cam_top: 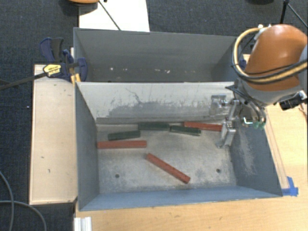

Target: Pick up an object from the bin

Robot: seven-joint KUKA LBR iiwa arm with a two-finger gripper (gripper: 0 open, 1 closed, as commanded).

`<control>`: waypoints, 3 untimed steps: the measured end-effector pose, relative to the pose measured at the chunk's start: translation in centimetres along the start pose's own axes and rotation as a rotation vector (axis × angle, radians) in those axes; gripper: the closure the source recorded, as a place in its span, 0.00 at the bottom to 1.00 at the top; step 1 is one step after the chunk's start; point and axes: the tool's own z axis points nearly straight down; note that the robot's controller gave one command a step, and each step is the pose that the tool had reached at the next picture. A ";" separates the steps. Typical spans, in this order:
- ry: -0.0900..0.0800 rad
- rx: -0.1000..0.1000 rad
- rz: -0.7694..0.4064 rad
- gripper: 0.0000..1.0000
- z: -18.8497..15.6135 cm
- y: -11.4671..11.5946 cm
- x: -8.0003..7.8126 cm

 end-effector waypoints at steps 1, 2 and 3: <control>-0.008 0.001 -0.001 0.00 -0.4 0.0 -0.1; -0.011 0.000 0.094 0.00 3.9 2.4 1.8; -0.011 0.000 0.001 0.00 10.6 4.1 4.3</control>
Offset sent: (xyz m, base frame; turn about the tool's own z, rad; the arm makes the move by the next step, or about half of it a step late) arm -0.0472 0.0607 -0.1027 0.2335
